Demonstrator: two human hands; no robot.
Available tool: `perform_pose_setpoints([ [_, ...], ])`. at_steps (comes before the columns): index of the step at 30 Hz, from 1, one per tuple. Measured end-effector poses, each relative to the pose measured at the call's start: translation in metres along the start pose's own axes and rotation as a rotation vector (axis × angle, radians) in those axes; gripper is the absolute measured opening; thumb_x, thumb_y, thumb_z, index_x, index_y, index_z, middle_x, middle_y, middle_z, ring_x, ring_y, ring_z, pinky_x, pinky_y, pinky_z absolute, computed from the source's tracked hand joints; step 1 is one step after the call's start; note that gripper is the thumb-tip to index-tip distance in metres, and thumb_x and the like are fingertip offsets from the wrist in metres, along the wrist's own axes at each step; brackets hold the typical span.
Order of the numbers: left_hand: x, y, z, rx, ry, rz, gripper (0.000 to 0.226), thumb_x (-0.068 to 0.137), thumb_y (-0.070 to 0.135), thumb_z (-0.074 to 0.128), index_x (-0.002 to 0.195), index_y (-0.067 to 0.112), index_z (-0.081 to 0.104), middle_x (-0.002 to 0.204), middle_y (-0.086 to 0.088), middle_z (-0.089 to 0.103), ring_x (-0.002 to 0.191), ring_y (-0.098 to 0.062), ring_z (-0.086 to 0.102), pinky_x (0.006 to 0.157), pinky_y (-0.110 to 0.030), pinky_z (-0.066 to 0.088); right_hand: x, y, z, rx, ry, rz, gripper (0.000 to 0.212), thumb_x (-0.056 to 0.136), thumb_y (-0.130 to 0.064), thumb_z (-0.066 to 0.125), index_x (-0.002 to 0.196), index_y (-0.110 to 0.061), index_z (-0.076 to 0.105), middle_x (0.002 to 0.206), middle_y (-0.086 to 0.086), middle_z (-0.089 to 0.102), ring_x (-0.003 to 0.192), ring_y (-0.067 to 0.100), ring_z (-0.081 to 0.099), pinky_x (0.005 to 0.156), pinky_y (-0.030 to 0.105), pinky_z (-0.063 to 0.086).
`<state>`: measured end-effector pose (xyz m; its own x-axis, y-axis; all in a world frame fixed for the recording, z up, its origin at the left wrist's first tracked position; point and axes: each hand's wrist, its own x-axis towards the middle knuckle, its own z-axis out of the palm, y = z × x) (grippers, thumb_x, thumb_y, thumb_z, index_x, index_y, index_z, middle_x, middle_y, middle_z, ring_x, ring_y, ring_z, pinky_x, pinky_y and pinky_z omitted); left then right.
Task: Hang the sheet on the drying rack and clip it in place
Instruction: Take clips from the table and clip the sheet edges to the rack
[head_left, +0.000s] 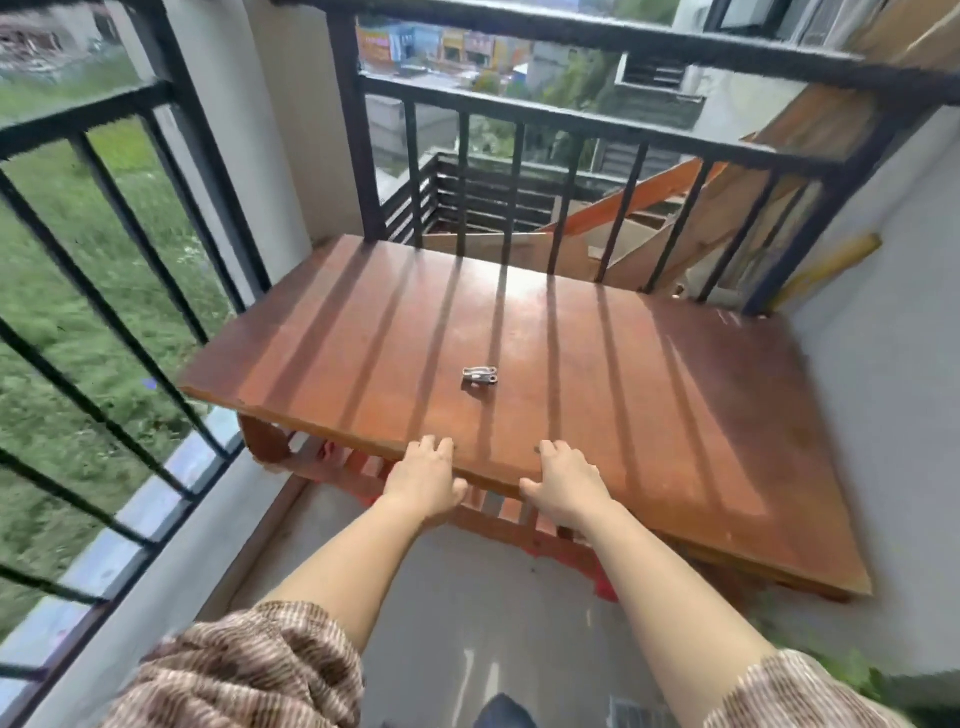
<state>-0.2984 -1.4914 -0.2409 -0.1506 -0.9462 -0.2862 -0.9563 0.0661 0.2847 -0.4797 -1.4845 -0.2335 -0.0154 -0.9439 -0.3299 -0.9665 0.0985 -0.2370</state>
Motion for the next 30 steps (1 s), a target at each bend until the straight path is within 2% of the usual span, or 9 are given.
perform_pose_setpoints([
  [3,0.054,-0.003,0.004,-0.028,-0.031,-0.048,0.053,0.089,0.032,0.049,0.137,0.011,0.037,0.144,-0.013,0.035,0.132,-0.031,0.035,0.106,-0.041,0.036,0.066,0.000,-0.010,-0.004,-0.076,-0.024,0.057,0.091,-0.037,0.050,0.141,-0.012,0.037,0.145,0.011,0.039,0.137,0.030,0.033,0.107,0.041,0.033],
  [9,0.141,-0.010,0.031,-0.146,-0.069,-0.234,0.052,0.093,0.032,0.043,0.141,0.013,0.032,0.151,-0.012,0.027,0.139,-0.028,0.024,0.112,-0.039,0.030,0.182,-0.002,-0.005,-0.067,-0.120,-0.163,0.049,0.091,-0.037,0.050,0.131,-0.011,0.041,0.134,0.011,0.044,0.127,0.030,0.039,0.101,0.042,0.037],
  [12,0.168,-0.013,0.042,-0.206,-0.098,-0.332,0.059,0.096,0.035,0.039,0.147,0.013,0.020,0.159,-0.011,0.006,0.147,-0.027,0.006,0.117,-0.041,0.019,0.231,-0.004,-0.006,-0.056,-0.124,-0.176,0.050,0.091,-0.035,0.051,0.132,-0.010,0.040,0.132,0.012,0.045,0.126,0.032,0.041,0.100,0.041,0.038],
  [14,0.180,-0.016,0.048,-0.232,-0.135,-0.423,0.064,0.097,0.038,0.038,0.151,0.019,0.008,0.160,-0.008,-0.007,0.147,-0.027,-0.007,0.117,-0.043,0.014,0.256,-0.007,-0.006,-0.043,-0.115,-0.210,0.048,0.090,-0.033,0.051,0.132,-0.011,0.041,0.130,0.011,0.045,0.124,0.032,0.041,0.098,0.041,0.039],
  [16,0.187,-0.018,0.054,-0.230,-0.151,-0.471,0.069,0.097,0.042,0.037,0.152,0.020,0.002,0.158,-0.012,-0.014,0.146,-0.030,-0.012,0.117,-0.044,0.011,0.279,-0.010,-0.005,-0.049,-0.139,-0.236,0.045,0.090,-0.031,0.050,0.130,-0.014,0.042,0.129,0.008,0.045,0.122,0.029,0.041,0.096,0.040,0.039],
  [20,0.186,-0.019,0.065,-0.216,-0.192,-0.536,0.075,0.097,0.046,0.036,0.151,0.016,-0.007,0.155,-0.018,-0.022,0.145,-0.035,-0.017,0.118,-0.045,0.007,0.311,-0.015,0.002,-0.121,-0.220,-0.303,0.040,0.093,-0.032,0.045,0.130,-0.016,0.044,0.131,0.007,0.044,0.122,0.027,0.039,0.098,0.039,0.038],
  [24,0.187,-0.018,0.068,-0.189,-0.186,-0.551,0.077,0.097,0.047,0.035,0.151,0.014,-0.009,0.155,-0.020,-0.022,0.144,-0.035,-0.018,0.118,-0.043,0.004,0.323,-0.015,0.010,-0.208,-0.223,-0.375,0.032,0.097,-0.036,0.042,0.116,-0.012,0.052,0.120,0.008,0.048,0.116,0.029,0.044,0.091,0.039,0.041],
  [30,0.196,-0.021,0.060,-0.182,-0.283,-0.573,0.081,0.095,0.042,0.044,0.151,0.014,-0.008,0.156,-0.018,-0.020,0.145,-0.033,-0.015,0.119,-0.042,0.015,0.323,-0.023,0.011,-0.274,-0.191,-0.438,0.029,0.098,-0.031,0.041,0.113,-0.009,0.051,0.118,0.009,0.053,0.115,0.027,0.048,0.092,0.036,0.041],
])
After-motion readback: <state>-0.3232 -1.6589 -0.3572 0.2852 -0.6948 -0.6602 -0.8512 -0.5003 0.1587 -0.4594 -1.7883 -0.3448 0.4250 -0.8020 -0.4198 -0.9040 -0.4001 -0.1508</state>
